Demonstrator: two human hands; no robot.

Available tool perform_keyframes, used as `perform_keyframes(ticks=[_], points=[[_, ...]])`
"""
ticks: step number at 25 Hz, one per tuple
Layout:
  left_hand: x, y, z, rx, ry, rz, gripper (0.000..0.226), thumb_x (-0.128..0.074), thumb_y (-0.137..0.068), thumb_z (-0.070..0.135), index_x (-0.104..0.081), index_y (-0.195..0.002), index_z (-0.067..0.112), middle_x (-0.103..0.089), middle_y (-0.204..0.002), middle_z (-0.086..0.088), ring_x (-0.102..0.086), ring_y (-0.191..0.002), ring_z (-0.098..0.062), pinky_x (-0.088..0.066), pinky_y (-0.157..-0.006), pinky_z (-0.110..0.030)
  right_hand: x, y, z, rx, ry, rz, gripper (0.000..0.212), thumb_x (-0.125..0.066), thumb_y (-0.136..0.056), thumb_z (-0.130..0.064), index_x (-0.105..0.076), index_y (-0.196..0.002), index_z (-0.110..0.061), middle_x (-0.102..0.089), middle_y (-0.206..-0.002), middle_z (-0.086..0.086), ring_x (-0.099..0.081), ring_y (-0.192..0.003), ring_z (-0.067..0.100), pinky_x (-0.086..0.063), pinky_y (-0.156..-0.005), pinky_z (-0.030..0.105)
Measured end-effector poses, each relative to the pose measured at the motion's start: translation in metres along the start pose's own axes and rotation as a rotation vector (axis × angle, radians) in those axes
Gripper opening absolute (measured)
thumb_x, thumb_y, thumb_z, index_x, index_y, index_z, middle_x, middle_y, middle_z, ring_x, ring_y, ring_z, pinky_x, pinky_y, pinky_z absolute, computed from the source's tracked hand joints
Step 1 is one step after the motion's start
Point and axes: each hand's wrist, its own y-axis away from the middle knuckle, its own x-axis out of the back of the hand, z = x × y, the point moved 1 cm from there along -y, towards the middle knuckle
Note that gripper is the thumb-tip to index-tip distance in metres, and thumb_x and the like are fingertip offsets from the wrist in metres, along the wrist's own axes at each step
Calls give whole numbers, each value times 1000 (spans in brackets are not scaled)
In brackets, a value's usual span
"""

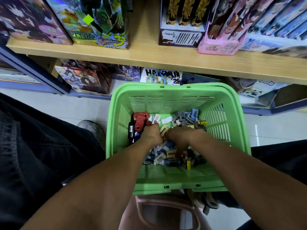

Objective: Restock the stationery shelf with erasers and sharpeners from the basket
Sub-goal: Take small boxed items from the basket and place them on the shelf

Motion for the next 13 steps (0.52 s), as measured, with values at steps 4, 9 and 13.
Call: perform_keyframes(ticks=[4, 9, 13], points=[[-8, -4, 8, 44, 5, -77, 25, -67, -85, 17, -59, -108, 11, -66, -106, -13, -64, -98, -30, -57, -79, -36, -9, -8, -7, 20, 198, 65, 65, -82, -77, -28, -54, -134, -20, -58, -130, 4, -54, -122, 27, -36, -106, 50], [-4, 1, 7, 123, 167, -150, 11, -54, -92, 9, -56, -82, 6, -55, -76, -9, -56, -67, -21, -40, -54, -25, -5, -2, -4, 25, 197, 48, 40, -77, -82, -21, -61, -118, -18, -63, -117, 3, -61, -109, 28, -44, -94, 40], [6, 9, 2, 227, 355, -86, 11, -60, -92, 11, -58, -99, 2, -51, -79, -5, -47, -65, -14, -36, -51, -23, -5, 2, 3, 3, -5, 89, 30, -80, -77, -28, -65, -102, -22, -65, -106, 1, -63, -98, 24, -51, -85, 36]])
